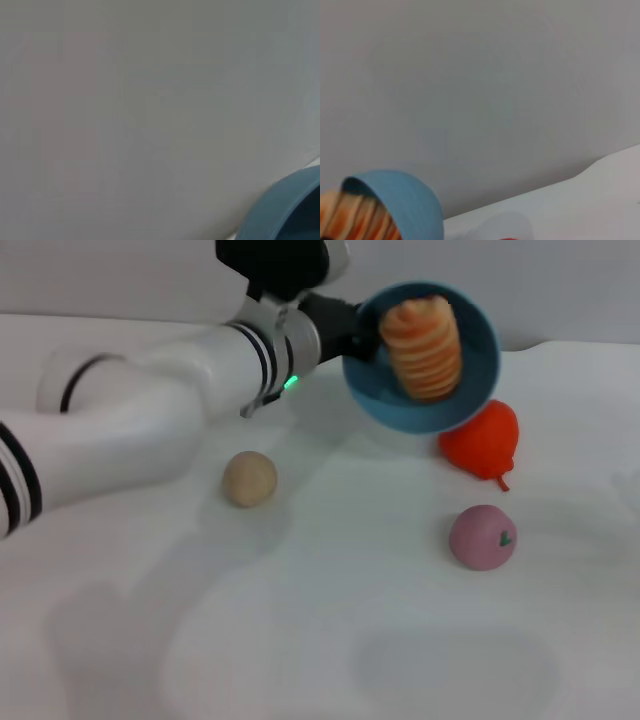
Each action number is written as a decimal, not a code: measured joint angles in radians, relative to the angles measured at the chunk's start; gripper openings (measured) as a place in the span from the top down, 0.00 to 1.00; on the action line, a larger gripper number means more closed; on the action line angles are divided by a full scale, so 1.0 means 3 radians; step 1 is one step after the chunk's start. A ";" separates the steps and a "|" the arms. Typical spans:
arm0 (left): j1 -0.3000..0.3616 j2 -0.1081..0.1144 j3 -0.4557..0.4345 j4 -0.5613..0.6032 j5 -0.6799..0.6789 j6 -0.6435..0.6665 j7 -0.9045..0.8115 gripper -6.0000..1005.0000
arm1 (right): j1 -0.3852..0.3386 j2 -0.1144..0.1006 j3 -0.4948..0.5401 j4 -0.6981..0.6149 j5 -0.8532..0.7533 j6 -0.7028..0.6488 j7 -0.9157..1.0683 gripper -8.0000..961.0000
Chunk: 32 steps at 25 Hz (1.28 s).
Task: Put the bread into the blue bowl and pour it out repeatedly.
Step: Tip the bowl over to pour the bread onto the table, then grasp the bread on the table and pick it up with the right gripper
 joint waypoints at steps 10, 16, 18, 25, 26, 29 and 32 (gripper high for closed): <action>0.0124 -0.0013 0.0398 -0.0117 0.0073 -0.1036 0.0693 0.98 | -0.0005 -0.0004 0.0001 0.0005 0.0000 0.0085 0.0000 0.57; 0.0100 -0.0013 0.0404 -0.0227 -0.0001 -0.1172 0.0769 0.98 | 0.0013 -0.0002 -0.0008 0.0005 0.0000 0.0147 -0.0026 0.57; 0.0103 -0.0013 0.0405 -0.0233 -0.0050 -0.1181 0.0757 0.98 | 0.0019 0.0003 -0.0008 0.0005 0.0000 0.0163 -0.0057 0.57; 0.0140 0.0018 0.0381 -0.0188 -0.0188 -0.1109 0.0473 0.98 | 0.0069 0.0035 -0.0057 -0.0020 -0.0016 0.0146 -0.0310 0.57; 0.0144 0.0019 0.0347 -0.0146 -0.0190 -0.1026 0.0460 0.98 | 0.0090 0.0032 -0.0084 -0.0022 -0.0038 0.0143 -0.0322 0.57; 0.0168 0.0020 0.0092 0.0071 -0.0222 -0.0620 0.0456 0.97 | 0.0143 0.0035 -0.0151 -0.0091 -0.0080 0.0122 -0.0328 0.57; 0.0191 0.0022 -0.0344 0.0413 -0.0360 0.0077 0.0437 0.97 | 0.0213 0.0050 -0.0346 -0.0288 -0.0188 0.0051 -0.0296 0.57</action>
